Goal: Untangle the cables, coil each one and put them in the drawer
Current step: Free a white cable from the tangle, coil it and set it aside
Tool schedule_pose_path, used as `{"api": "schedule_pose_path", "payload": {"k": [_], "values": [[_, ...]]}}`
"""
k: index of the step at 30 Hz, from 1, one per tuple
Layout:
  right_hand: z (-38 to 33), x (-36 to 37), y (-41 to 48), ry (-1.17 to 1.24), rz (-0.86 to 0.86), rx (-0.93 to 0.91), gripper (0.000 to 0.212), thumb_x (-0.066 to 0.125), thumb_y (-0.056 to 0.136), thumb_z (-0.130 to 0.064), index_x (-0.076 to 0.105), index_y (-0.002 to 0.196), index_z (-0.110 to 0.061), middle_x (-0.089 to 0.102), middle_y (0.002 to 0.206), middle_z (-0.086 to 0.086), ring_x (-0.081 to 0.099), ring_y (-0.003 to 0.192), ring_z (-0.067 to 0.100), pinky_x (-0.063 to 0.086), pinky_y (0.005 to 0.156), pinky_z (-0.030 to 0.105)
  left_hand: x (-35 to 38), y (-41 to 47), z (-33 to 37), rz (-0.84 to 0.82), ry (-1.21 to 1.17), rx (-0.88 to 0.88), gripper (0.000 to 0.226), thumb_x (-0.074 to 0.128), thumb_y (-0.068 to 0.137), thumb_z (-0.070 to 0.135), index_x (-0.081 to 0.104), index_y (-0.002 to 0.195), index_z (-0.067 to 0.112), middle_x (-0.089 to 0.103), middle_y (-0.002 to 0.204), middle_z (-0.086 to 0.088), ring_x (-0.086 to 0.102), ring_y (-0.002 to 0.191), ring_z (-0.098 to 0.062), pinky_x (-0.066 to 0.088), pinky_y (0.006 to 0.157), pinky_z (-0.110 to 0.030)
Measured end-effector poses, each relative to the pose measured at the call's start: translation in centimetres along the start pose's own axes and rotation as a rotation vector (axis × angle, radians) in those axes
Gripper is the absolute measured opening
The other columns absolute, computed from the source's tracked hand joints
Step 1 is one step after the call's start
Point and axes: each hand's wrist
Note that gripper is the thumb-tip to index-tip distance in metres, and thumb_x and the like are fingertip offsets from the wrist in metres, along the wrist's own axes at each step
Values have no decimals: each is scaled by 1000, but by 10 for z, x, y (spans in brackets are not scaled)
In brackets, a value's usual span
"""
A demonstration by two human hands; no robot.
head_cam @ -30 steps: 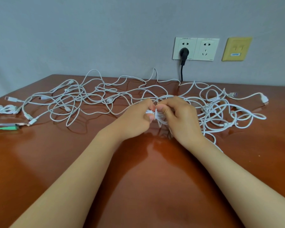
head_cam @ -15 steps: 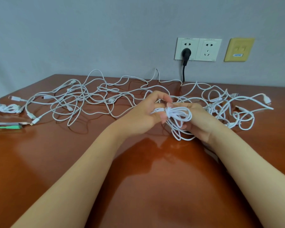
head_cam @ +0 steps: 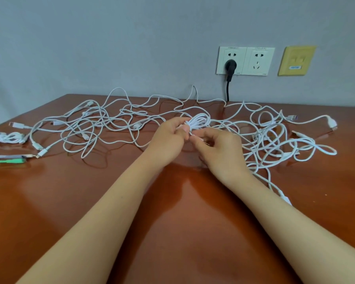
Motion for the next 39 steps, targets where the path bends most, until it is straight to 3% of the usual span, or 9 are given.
{"api": "schedule_pose_path", "payload": {"k": [3, 6, 11, 15, 21, 24, 28, 33, 39], "values": [[-1, 0, -4, -83, 113, -97, 8, 66, 83, -15, 74, 81, -15, 52, 51, -20, 54, 57, 2, 41, 63, 14, 4, 1, -3, 44, 170, 2, 26, 42, 97, 11, 63, 111, 8, 67, 105, -15, 60, 103, -24, 42, 95, -33], [-3, 1, -4, 11, 184, -43, 10, 70, 79, -13, 72, 75, -21, 57, 55, -22, 54, 57, -11, 38, 62, 4, 8, -1, -1, 79, 196, -15, 28, 44, 96, 12, 63, 116, 10, 66, 115, -12, 57, 113, -26, 41, 100, -36], [-3, 1, 1, 302, 139, 134, 23, 68, 82, -9, 65, 73, -31, 62, 59, -13, 57, 56, -3, 47, 68, 19, 10, -4, 2, 97, 196, 2, 31, 46, 94, 21, 64, 119, 13, 66, 118, -7, 56, 116, -23, 40, 102, -37], [-5, 2, 3, 422, 75, 137, 27, 50, 92, 0, 62, 77, -18, 60, 65, -6, 53, 56, -3, 46, 62, 13, 10, -9, 10, 127, 100, 30, 41, 42, 75, 34, 71, 100, 19, 71, 98, -1, 61, 99, -16, 44, 89, -28], [-8, 1, 3, 609, 197, 298, 18, 57, 91, -11, 66, 76, -15, 61, 59, -9, 53, 60, 9, 48, 60, 21, 20, -12, 10, 68, -173, -3, 25, 50, 93, 9, 65, 112, 15, 68, 99, 3, 62, 90, -4, 48, 92, -26], [-9, 0, 4, 659, 224, 340, 14, 61, 89, -11, 68, 77, -13, 64, 60, -7, 60, 64, 8, 54, 72, 27, 22, -14, 14, 68, -379, -91, 29, 50, 93, 5, 62, 119, 10, 69, 92, 6, 58, 62, 11, 43, 59, -3], [-9, -4, 6, 597, 196, 346, 16, 65, 85, -14, 70, 71, -15, 67, 61, -1, 63, 63, 13, 56, 74, 34, 19, -17, 18, -1, -486, -180, 24, 50, 91, 4, 67, 91, 21, 62, 55, 16, 52, 47, 7, 36, 45, -7], [-7, -8, 8, 363, 140, 270, 18, 70, 81, -18, 68, 63, -17, 69, 69, 11, 65, 69, 31, 55, 78, 48, 13, -15, 15, -58, -373, -182, 31, 49, 88, -2, 65, 84, 23, 63, 56, 17, 57, 54, 8, 42, 53, -6], [-7, -14, 11, 355, 42, 278, 25, 69, 83, -18, 63, 59, -13, 63, 57, 4, 60, 57, 14, 53, 63, 23, 12, -14, 12, -69, -379, -181, 33, 51, 87, 0, 65, 105, 24, 69, 92, 1, 65, 98, -18, 47, 90, -29]]}}
Point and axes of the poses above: each hand's wrist, its own y-axis towards the middle knuckle, its own x-axis out of the palm, z = x × y
